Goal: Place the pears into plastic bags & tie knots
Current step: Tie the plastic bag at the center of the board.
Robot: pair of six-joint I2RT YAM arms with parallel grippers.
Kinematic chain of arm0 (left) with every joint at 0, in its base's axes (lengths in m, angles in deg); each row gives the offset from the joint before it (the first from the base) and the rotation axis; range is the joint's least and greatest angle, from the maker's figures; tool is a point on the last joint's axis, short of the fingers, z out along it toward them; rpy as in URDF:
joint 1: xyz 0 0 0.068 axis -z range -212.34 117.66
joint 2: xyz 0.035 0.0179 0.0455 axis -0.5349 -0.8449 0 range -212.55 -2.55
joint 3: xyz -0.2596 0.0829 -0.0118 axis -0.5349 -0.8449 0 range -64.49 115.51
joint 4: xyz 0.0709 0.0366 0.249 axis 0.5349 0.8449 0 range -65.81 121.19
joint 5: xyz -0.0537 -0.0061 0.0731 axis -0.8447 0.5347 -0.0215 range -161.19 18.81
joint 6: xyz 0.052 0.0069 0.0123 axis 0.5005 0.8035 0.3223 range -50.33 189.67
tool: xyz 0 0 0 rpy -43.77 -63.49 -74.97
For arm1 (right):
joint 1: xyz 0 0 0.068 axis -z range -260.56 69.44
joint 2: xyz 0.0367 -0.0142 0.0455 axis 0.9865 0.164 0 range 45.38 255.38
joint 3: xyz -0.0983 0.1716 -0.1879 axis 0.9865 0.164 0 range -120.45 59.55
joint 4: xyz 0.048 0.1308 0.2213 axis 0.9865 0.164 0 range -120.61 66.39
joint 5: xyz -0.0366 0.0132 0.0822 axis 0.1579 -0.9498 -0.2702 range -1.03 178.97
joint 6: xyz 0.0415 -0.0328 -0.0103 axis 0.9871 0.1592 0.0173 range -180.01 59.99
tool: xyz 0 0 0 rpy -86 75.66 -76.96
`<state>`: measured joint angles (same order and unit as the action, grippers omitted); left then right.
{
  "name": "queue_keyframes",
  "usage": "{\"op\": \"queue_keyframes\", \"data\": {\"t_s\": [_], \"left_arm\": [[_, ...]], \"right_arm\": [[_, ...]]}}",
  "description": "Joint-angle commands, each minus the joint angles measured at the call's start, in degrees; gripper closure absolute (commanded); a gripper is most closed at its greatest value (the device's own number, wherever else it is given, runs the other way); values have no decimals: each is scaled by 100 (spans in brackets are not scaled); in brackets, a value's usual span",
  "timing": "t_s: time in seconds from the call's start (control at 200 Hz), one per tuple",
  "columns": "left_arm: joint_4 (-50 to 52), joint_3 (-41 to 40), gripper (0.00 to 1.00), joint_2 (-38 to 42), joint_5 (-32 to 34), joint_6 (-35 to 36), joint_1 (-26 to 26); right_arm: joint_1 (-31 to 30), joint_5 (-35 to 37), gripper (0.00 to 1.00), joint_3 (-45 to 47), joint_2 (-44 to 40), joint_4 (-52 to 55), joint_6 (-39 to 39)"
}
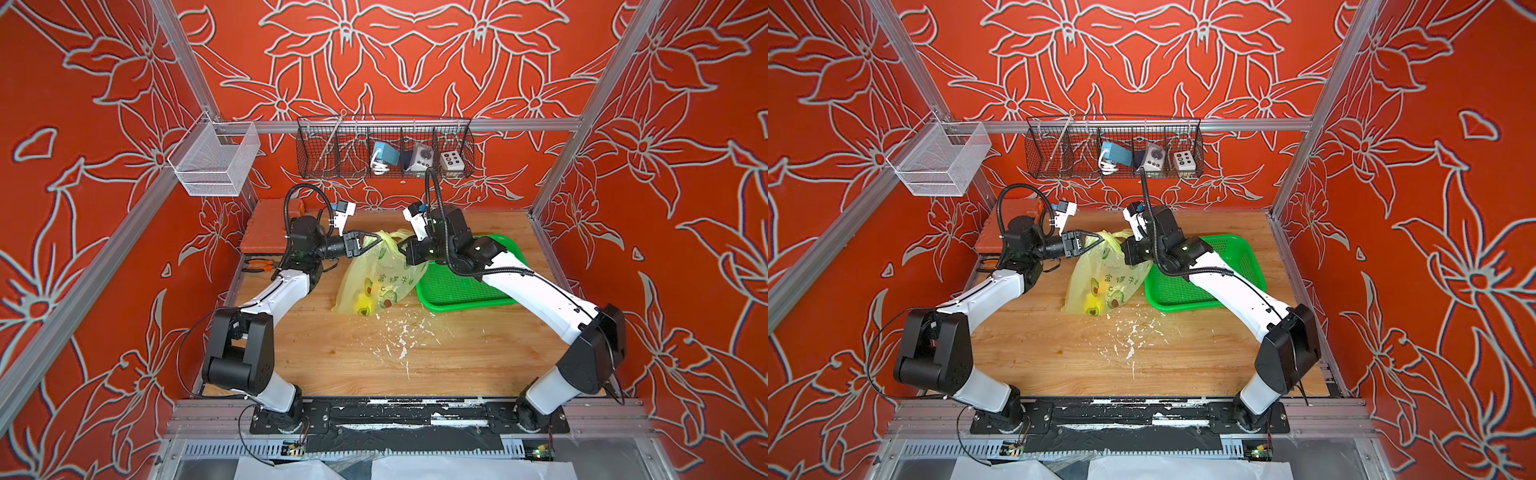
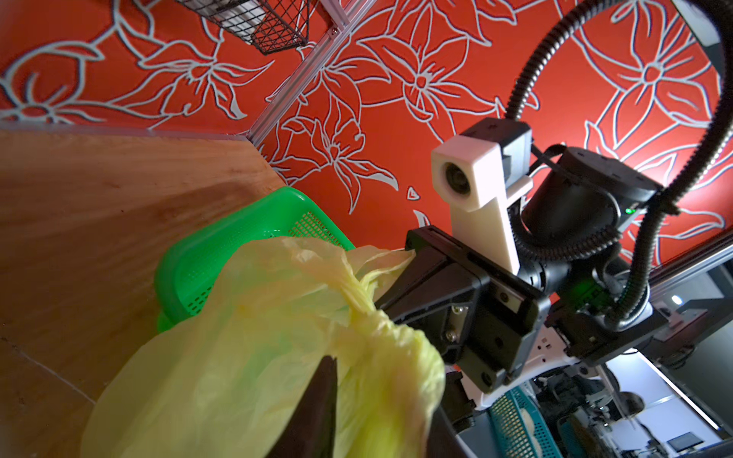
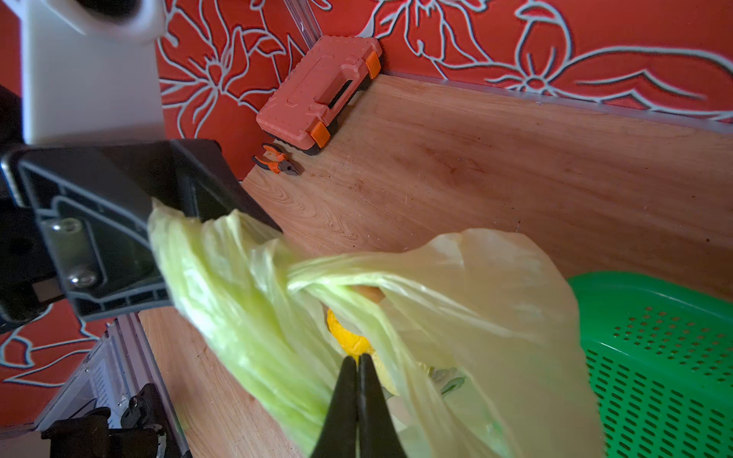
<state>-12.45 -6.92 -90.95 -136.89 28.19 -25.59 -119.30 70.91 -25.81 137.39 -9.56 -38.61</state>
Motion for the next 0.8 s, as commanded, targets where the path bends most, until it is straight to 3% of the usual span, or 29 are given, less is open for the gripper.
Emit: {"op": "queue_keyframes", "data": {"t_s": [0.0,0.395,0.796], "left_arm": [[-151,194,65,-14,-202,47,10],[329,607,48,-270,-115,301,278],[1522,976,58,-485,267,1178,551]], "right_arm": [[16,48,100,-130,79,117,-3],[16,57,100,-70,81,112,-67],[24,169,100,78,-5,158,-177]]}}
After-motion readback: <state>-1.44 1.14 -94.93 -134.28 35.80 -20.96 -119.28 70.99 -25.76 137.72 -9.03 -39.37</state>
